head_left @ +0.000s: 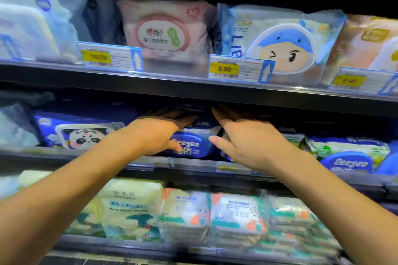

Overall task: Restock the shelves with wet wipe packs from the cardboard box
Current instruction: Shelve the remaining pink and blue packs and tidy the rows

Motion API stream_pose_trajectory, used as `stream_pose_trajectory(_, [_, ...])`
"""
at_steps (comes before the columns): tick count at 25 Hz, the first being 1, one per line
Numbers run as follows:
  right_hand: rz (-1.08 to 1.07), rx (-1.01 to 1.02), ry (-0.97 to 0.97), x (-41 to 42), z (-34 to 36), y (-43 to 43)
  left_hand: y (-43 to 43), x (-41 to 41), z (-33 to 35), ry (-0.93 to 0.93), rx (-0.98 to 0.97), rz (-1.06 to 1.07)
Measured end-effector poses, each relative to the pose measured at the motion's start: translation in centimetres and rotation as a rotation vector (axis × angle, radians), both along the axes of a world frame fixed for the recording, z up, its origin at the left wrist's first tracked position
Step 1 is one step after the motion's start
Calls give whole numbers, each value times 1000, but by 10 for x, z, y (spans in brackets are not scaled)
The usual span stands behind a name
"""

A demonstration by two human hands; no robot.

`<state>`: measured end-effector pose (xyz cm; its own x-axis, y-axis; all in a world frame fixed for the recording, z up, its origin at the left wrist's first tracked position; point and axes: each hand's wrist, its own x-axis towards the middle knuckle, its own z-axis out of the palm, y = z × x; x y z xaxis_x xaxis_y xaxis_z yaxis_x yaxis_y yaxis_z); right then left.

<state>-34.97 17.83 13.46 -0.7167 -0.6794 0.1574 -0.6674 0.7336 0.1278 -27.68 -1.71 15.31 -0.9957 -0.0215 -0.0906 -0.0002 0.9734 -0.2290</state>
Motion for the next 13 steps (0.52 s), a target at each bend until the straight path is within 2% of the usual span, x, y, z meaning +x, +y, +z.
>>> stream_pose_trajectory(2, [44, 25, -68, -5, -6, -34, -12, 7, 3, 14, 26, -44])
stream_pose_trajectory(5, [-56, 105, -95, -20, -22, -49, -36, 19, -2, 169, -43, -26])
stream_pose_trajectory(7, [-93, 105, -60, -19, -22, -49, -41, 22, -7, 253, -43, -33])
stream_pose_trajectory(11, [-71, 123, 1, 8, -5, -59, -72, 28, -25, 395, -88, -184])
stream_pose_trajectory(13, [36, 87, 118, 28, -5, -71, -117, 44, -40, 516, -108, -105])
